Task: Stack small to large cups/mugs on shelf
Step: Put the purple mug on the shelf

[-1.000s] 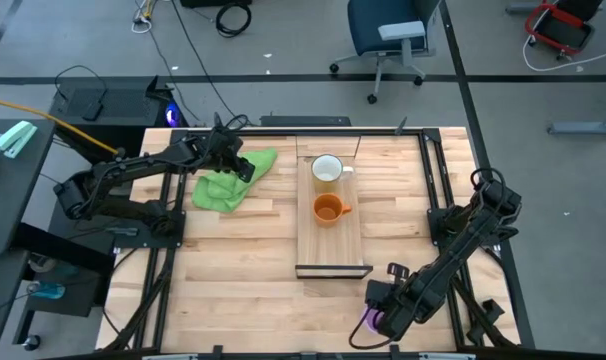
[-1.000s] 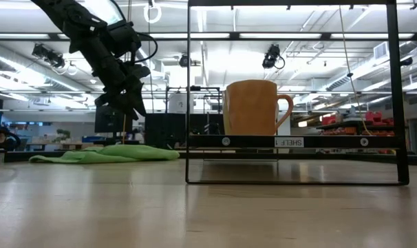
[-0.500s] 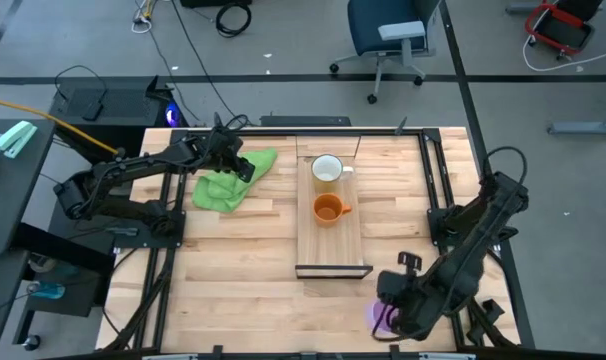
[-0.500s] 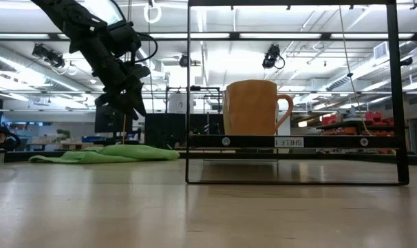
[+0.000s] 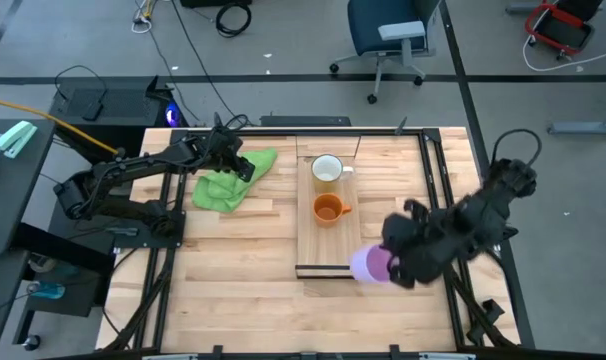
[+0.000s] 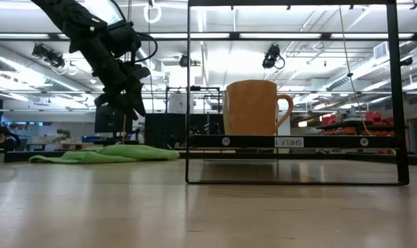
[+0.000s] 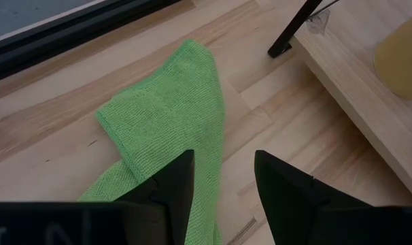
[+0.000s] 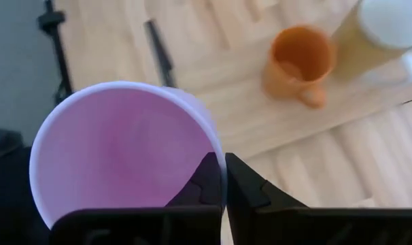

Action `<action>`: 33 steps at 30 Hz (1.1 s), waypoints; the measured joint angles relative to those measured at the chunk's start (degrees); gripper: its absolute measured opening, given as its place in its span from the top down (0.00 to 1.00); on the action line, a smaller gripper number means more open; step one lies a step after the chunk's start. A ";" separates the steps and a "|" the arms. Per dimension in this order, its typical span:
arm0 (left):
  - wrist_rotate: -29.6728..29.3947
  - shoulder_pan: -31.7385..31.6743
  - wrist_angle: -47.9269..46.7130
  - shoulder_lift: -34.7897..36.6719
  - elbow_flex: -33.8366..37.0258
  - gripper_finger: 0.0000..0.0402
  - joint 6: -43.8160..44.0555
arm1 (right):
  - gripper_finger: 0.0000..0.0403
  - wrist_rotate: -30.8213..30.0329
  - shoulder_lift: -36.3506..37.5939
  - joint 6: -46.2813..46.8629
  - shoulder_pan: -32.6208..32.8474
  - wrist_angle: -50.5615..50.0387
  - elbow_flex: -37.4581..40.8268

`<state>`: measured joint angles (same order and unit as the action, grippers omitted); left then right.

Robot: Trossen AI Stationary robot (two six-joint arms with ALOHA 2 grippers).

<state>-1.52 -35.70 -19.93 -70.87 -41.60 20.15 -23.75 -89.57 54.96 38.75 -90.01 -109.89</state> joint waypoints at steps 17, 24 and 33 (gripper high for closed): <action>-0.42 0.00 0.40 0.00 0.00 0.60 0.00 | 0.99 9.86 -1.31 -28.30 -28.47 4.87 0.04; -0.44 0.00 0.38 0.00 0.00 0.60 -0.51 | 0.99 14.12 -6.64 -32.45 -30.80 6.09 0.07; -0.44 0.00 0.40 0.00 0.00 0.60 -1.71 | 0.99 16.71 -12.57 -34.33 -29.87 6.64 0.07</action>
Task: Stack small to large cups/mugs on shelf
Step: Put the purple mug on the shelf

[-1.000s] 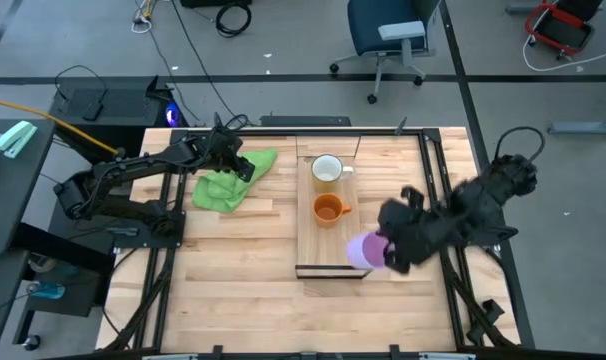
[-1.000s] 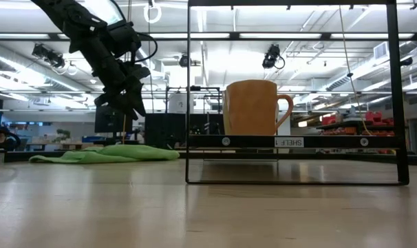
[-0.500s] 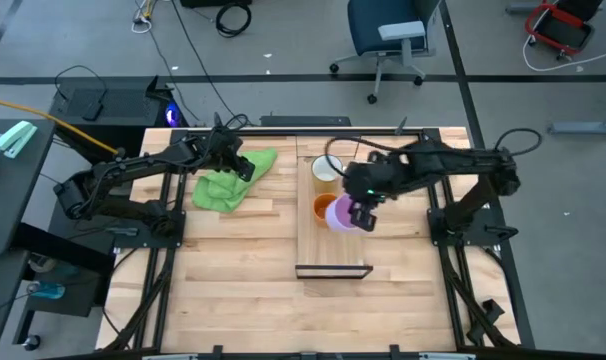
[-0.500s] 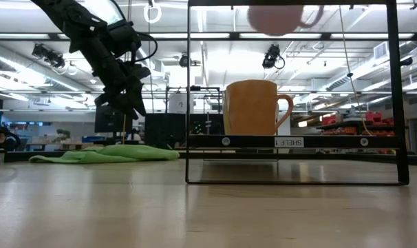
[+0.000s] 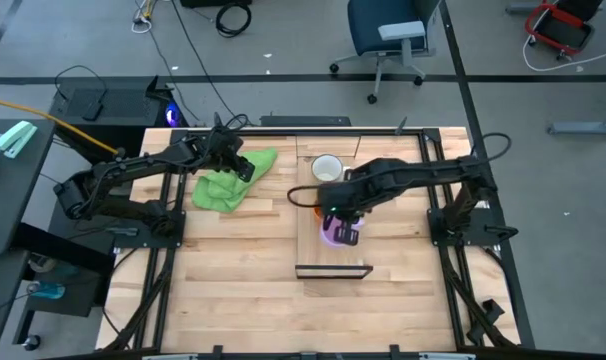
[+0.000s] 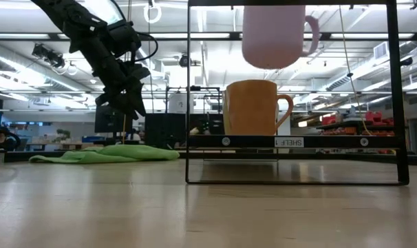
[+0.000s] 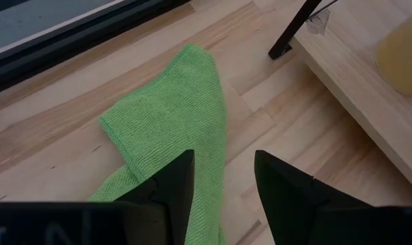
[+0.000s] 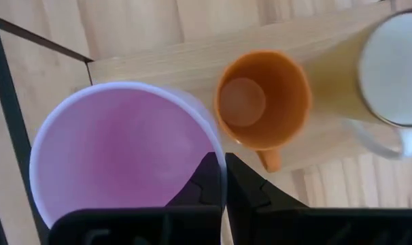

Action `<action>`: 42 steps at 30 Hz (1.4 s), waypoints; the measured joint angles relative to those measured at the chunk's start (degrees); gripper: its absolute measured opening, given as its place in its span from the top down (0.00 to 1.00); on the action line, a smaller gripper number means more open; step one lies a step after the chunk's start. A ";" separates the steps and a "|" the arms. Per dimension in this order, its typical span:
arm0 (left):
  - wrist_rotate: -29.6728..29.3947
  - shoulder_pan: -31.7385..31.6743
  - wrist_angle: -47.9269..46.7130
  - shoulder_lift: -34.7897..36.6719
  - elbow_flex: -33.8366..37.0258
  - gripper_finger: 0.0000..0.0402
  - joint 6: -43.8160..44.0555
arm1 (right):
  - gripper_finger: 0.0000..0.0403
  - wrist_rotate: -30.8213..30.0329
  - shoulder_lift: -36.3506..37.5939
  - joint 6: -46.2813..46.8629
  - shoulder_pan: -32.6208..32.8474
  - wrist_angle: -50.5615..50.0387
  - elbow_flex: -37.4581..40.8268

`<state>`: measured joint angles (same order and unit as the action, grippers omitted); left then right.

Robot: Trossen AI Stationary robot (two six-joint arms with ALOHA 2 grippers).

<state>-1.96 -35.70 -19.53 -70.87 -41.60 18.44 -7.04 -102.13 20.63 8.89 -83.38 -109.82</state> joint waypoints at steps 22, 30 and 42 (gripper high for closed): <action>0.00 0.00 -0.04 0.00 0.00 0.60 0.36 | 0.99 9.25 3.24 -0.03 -0.28 13.79 13.98; 0.00 0.00 -0.02 0.00 0.00 0.60 0.39 | 0.99 9.89 4.42 -1.12 -0.43 18.41 20.29; 0.00 0.00 -0.02 0.00 0.00 0.60 0.42 | 0.99 7.41 4.40 -1.81 0.40 23.39 23.65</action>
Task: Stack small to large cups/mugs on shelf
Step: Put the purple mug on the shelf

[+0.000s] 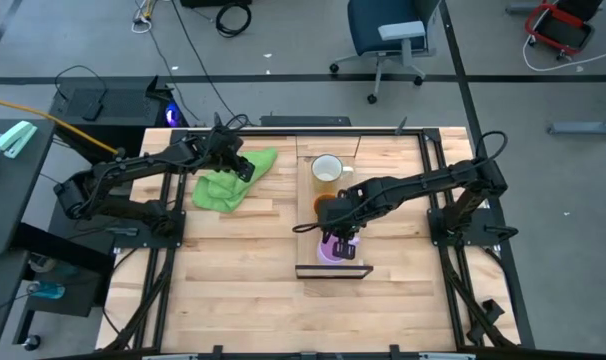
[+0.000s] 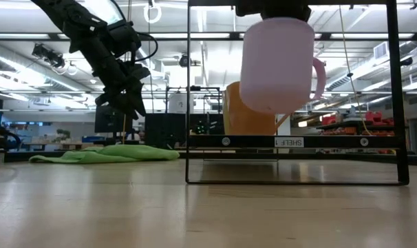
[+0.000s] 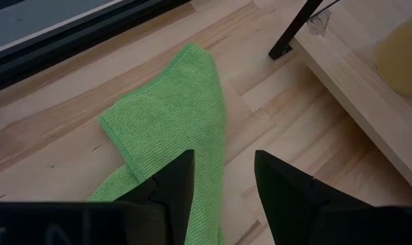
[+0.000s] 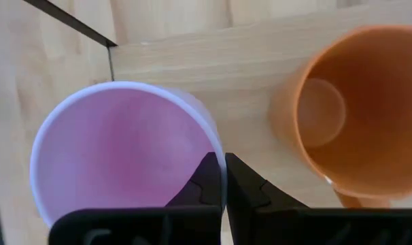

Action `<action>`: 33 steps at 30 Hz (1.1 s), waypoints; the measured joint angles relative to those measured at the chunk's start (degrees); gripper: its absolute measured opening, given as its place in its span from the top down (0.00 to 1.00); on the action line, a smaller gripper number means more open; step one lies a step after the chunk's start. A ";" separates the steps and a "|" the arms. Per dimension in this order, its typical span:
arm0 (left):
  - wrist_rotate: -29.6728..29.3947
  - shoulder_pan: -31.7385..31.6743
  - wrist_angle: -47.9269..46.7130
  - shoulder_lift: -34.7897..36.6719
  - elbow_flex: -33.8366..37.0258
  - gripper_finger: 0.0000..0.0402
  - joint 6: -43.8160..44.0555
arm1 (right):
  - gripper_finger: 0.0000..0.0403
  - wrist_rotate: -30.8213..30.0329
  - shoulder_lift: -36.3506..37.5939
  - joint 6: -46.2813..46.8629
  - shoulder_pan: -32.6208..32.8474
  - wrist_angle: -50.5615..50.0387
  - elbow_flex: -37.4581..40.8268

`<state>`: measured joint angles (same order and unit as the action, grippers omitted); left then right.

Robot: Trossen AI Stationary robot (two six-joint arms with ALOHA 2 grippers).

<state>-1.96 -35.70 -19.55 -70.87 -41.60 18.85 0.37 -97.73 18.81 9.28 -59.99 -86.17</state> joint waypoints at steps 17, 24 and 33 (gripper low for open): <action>-0.20 0.00 1.29 0.00 0.00 0.60 0.00 | 0.99 -2.24 -0.79 -0.55 0.02 2.67 2.12; -0.20 0.00 1.39 0.01 0.00 0.60 0.00 | 0.99 -1.80 -2.77 -1.16 0.02 2.48 2.08; -0.20 0.00 1.73 0.02 0.00 0.60 0.00 | 0.99 -1.81 -2.78 -1.32 0.02 1.55 1.98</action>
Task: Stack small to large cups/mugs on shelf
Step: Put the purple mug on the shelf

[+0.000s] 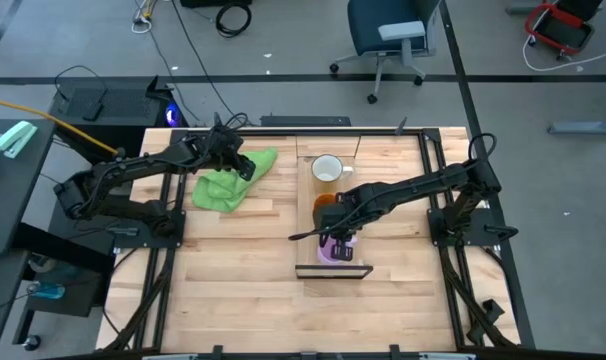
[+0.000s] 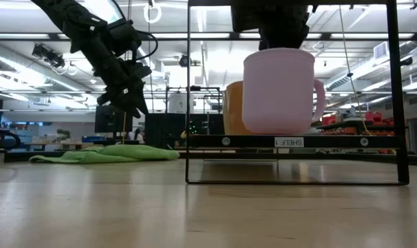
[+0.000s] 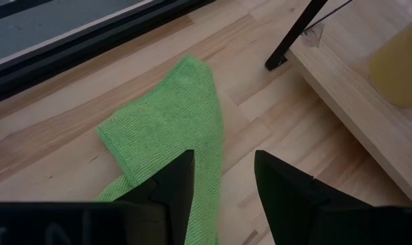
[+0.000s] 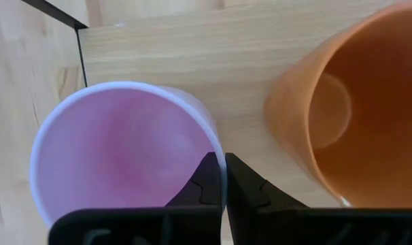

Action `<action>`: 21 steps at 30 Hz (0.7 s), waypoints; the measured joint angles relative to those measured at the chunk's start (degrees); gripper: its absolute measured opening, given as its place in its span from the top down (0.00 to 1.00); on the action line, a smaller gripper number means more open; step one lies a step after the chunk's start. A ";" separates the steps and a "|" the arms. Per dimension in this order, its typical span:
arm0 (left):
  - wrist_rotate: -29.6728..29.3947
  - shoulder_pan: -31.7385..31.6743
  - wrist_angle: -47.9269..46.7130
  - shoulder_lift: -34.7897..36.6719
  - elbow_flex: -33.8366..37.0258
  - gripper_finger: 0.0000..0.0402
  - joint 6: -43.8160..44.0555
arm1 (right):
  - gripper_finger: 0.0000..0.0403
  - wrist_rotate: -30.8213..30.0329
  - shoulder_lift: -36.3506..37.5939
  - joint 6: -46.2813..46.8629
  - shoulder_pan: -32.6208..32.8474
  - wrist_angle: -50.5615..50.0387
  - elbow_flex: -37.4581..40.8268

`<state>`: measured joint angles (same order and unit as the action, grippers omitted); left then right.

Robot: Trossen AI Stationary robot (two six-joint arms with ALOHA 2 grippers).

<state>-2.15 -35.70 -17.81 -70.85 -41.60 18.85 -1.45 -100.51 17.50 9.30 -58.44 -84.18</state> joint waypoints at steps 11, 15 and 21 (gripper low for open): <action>0.00 0.00 0.01 0.00 0.00 0.60 0.00 | 0.98 0.04 0.00 -0.63 0.28 -0.12 -0.02; 0.00 0.00 0.01 -0.01 0.00 0.60 0.00 | 0.98 0.01 0.00 -0.07 0.24 -0.12 -0.02; 0.00 0.00 0.01 0.00 0.00 0.60 0.00 | 0.98 0.43 0.00 0.55 0.22 -0.12 -0.02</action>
<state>-2.15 -35.70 -17.80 -70.85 -41.60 18.85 -1.02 -100.51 18.04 9.52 -58.57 -84.20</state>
